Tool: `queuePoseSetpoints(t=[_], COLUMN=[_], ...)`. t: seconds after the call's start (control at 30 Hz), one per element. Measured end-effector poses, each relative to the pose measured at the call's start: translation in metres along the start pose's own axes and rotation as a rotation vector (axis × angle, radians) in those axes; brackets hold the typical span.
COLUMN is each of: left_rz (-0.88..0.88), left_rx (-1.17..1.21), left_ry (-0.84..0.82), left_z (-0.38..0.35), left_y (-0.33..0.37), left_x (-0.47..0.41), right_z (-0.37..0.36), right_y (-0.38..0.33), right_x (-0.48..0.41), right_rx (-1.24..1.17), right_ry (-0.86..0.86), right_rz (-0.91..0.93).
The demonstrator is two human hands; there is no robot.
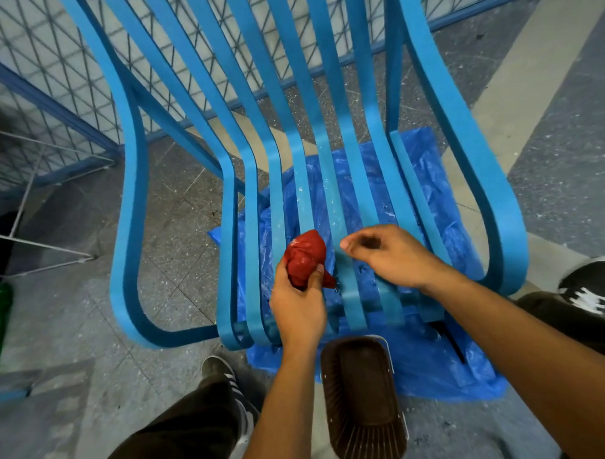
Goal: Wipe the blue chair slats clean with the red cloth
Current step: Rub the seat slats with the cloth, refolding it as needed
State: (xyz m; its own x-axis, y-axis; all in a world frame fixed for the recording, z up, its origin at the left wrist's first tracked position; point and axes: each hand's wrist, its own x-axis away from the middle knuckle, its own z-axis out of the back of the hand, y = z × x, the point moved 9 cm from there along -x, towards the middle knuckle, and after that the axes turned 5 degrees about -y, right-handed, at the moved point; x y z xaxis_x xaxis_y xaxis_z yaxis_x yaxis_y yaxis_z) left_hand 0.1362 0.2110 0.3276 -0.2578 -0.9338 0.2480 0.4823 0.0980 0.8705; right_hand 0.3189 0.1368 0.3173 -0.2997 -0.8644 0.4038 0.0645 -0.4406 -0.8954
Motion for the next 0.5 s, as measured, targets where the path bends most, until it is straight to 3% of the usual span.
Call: queuePoseSetpoints(t=[0.13,0.27,0.33,0.5], left_rz=[-0.047,-0.202,-0.248,-0.278], left_rx=[-0.141,-0.506,-0.608,-0.593], left_ry=[-0.133,-0.320,-0.307,-0.148], left_z=[-0.017,-0.059,-0.071,-0.076], left_y=[0.020,0.031,0.027,0.031], left_x=[-0.026,-0.022,-0.011,-0.020], right_z=[0.030,0.035,0.031,0.033], right_y=[0.009,0.022,0.027,0.025], right_x=[0.002,-0.003,-0.008,-0.016], right_rx=[-0.080,-0.199,-0.225,-0.214], right_ry=[0.238,0.274,0.256,0.240], right_rz=[-0.079,-0.157,-0.173,-0.182])
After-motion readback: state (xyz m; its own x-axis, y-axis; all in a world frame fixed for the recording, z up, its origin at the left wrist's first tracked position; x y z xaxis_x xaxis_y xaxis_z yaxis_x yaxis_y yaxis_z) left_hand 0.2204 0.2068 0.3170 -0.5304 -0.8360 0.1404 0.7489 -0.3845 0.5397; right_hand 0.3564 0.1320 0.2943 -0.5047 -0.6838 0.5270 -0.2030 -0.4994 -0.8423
